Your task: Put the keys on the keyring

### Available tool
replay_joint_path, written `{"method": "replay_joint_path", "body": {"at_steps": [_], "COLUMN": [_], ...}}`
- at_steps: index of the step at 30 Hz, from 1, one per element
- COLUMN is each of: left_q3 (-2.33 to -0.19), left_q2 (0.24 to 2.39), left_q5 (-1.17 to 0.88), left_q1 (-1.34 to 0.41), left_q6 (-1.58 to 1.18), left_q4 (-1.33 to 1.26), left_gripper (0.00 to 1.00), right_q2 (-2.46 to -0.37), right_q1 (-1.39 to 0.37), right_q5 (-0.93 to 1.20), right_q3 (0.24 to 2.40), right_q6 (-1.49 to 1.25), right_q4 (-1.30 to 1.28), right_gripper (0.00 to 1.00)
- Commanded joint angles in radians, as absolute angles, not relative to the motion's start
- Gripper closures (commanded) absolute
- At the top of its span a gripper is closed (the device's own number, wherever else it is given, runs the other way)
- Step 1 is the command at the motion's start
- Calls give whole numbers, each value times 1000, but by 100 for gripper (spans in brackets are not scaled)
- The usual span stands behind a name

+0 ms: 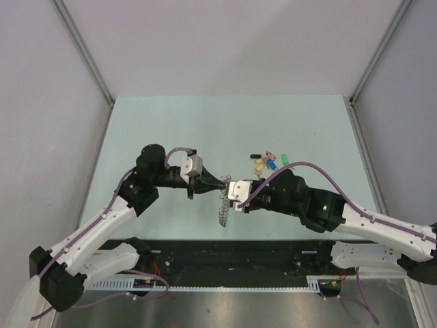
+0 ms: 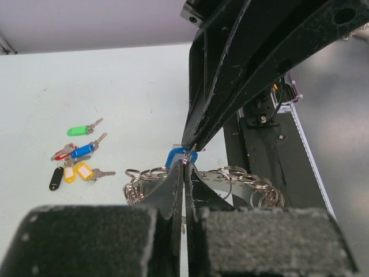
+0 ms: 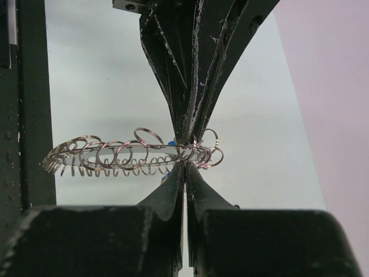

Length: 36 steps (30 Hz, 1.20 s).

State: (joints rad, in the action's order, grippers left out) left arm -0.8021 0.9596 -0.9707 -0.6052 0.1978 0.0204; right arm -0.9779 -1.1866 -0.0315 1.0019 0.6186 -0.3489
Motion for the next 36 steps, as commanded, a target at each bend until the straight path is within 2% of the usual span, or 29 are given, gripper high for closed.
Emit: {"method": "replay_joint_path", "body": {"at_steps": [1,9,22,25,32,33,36], "left_q3": [-789,-776,-779,-781,-778,-779,-779], "left_q2": [925,914,910,908,902,902,904], "left_q5": [-959,-922,-847,-839,-796,-787,-749], "left_q1": [-578,-568,-566,-566,-566,-566,-565], "left_q6": [112,81,103,101,98,100,100], "left_q4": [-110,-146,-120,-118,-121,-115,-107], "left_gripper": [99,100,100,100,100,100,100], "right_q2": [-959,-962,-951,-956,-945,-939,-928], "right_q1": [-1184,-1181,-1170,-1164,-1160,-1160,-1151], "right_q5": [-69,-45,-118,-124,-140,-143,-170], "right_q3": [1023,974,908,902,888,882,867], "right_q6": [589,542,434,410,333,310,267], "right_q4": [-365,-301,-181,-170,-147,-140,-123], "right_gripper": [100,100,99,86,66,58,44]}}
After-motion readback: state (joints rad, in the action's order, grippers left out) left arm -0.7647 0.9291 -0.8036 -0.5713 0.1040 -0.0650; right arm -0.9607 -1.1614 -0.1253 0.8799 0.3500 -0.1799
